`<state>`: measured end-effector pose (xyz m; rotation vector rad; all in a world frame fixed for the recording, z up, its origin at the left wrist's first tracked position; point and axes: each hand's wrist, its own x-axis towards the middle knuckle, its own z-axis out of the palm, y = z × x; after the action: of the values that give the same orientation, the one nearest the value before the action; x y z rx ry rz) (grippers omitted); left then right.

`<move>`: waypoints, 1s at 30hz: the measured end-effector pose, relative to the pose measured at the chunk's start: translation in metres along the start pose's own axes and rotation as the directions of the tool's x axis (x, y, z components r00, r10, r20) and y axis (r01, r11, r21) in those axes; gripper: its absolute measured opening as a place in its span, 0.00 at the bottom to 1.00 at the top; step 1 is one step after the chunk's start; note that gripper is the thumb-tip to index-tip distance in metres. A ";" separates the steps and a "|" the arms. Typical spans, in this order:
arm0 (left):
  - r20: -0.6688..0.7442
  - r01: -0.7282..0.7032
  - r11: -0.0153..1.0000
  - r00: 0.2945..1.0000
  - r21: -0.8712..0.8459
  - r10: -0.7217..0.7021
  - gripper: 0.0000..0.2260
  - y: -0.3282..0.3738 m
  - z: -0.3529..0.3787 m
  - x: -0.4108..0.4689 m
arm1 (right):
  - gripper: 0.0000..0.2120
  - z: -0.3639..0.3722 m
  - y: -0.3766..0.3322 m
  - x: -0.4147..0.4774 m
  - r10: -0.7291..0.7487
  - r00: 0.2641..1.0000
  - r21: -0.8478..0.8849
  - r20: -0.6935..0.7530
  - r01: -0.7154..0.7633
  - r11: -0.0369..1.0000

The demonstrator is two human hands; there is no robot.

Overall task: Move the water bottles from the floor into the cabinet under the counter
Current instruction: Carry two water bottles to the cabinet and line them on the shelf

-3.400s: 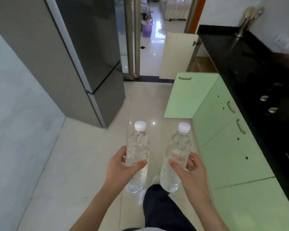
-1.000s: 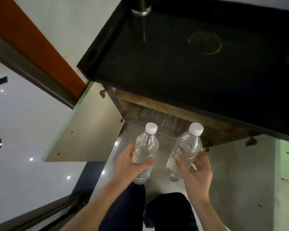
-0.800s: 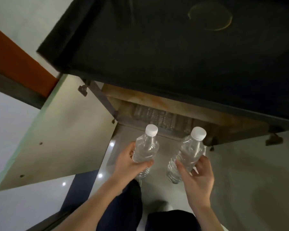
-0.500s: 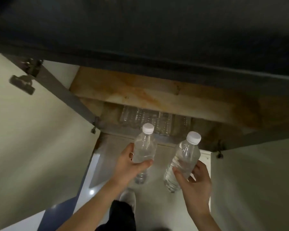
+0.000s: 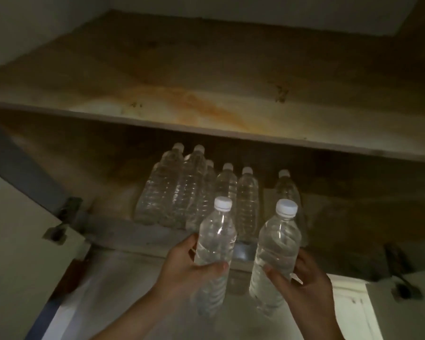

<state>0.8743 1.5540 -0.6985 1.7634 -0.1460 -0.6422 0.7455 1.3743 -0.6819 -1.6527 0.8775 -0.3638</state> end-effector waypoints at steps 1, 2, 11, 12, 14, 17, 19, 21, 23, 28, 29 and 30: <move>-0.008 -0.013 1.000 1.000 0.003 0.013 0.22 -0.005 0.001 0.006 | 0.23 0.003 0.006 0.005 -0.023 1.000 -0.015 0.011 0.024 1.000; -0.020 -0.026 1.000 0.999 0.006 0.026 0.22 -0.008 0.003 0.011 | 0.23 0.005 0.011 0.010 -0.044 0.999 -0.025 0.011 0.044 0.999; 0.028 -0.101 0.994 0.995 0.045 0.099 0.12 0.037 0.009 0.045 | 0.19 0.015 0.012 0.028 -0.036 0.999 0.118 0.000 0.036 0.992; 0.029 -0.098 0.994 0.995 0.048 0.096 0.13 0.043 0.009 0.050 | 0.18 0.015 0.012 0.030 -0.029 1.000 0.127 -0.002 0.029 0.992; 0.034 -0.102 0.992 0.994 0.070 0.100 0.16 0.050 0.008 0.059 | 0.16 0.014 0.011 0.034 -0.024 0.999 0.145 -0.023 0.027 0.989; 0.021 -0.113 0.983 0.994 0.142 0.111 0.21 0.060 0.007 0.072 | 0.13 0.013 0.009 0.042 -0.013 0.999 0.148 -0.049 0.020 0.989; -0.007 -0.116 0.977 0.993 0.177 0.119 0.20 0.069 0.008 0.081 | 0.12 0.012 0.009 0.047 -0.009 0.998 0.176 -0.069 0.021 0.984; -0.019 -0.121 0.974 0.992 0.194 0.127 0.17 0.079 0.009 0.090 | 0.13 0.011 0.010 0.050 -0.018 0.996 0.173 -0.088 0.033 0.984; -0.010 -0.125 0.968 0.991 0.219 0.131 0.18 0.084 0.010 0.100 | 0.14 0.011 0.011 0.053 -0.027 0.994 0.162 -0.109 0.045 0.986; -0.048 -0.082 0.962 0.994 0.258 0.098 0.18 0.074 0.019 0.117 | 0.15 0.011 0.012 0.058 -0.031 0.994 0.154 -0.105 0.047 0.987; -0.064 -0.075 0.965 0.993 0.253 0.094 0.19 0.071 0.021 0.120 | 0.15 0.012 0.012 0.059 -0.032 0.994 0.151 -0.103 0.048 0.987; -0.078 -0.078 0.966 0.992 0.248 0.100 0.21 0.069 0.023 0.122 | 0.15 0.012 0.012 0.059 -0.034 0.994 0.151 -0.103 0.049 0.987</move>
<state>0.9815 1.4619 -0.6801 2.0080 -0.2498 -0.4942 0.7889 1.3405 -0.7096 -1.5228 0.8686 -0.5338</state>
